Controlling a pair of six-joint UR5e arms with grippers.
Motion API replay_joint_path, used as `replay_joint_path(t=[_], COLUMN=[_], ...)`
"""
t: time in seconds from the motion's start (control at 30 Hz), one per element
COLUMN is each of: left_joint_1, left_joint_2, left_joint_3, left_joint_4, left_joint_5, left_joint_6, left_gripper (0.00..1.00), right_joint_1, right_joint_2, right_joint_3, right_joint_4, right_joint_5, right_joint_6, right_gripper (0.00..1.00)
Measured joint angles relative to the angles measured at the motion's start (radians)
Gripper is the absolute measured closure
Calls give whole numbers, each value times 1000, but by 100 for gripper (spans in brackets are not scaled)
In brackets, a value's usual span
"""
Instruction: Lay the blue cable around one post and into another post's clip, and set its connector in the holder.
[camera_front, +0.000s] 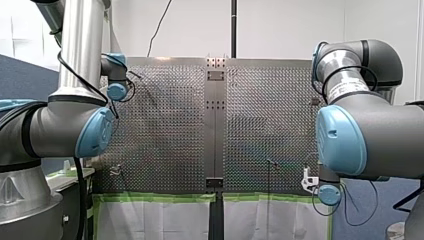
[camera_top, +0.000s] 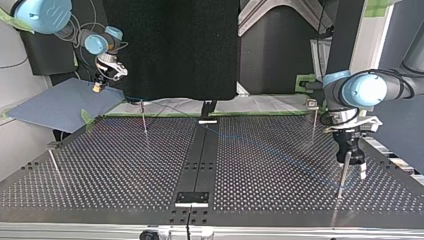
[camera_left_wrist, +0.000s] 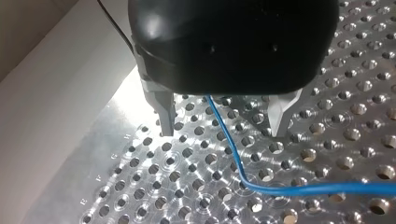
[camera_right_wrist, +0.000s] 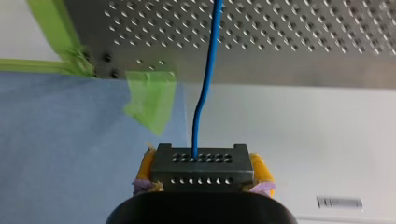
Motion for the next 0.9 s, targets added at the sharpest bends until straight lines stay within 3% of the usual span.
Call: replay_joint_path(t=[0.1,0.2,0.63,0.9], left_joint_1=[-1,-1,-3,-4], left_joint_2=[0,0,0,0], left_joint_3=[0,0,0,-1], left_joint_4=[0,-1,-1,-9], left_joint_5=[-2,-4,-5,-23], left_joint_6=[0,0,2,5], left_gripper=[0,0,0,0], right_joint_1=[7,15,35,44], right_joint_2=[1,1,1,2], right_joint_3=[0,0,-14,-19], right_joint_4=[18,25,41,40], right_joint_5=[-26,-54,-169,-230], right_joint_6=[-24,-37,-66,-73], right_gripper=[100,100,100,100])
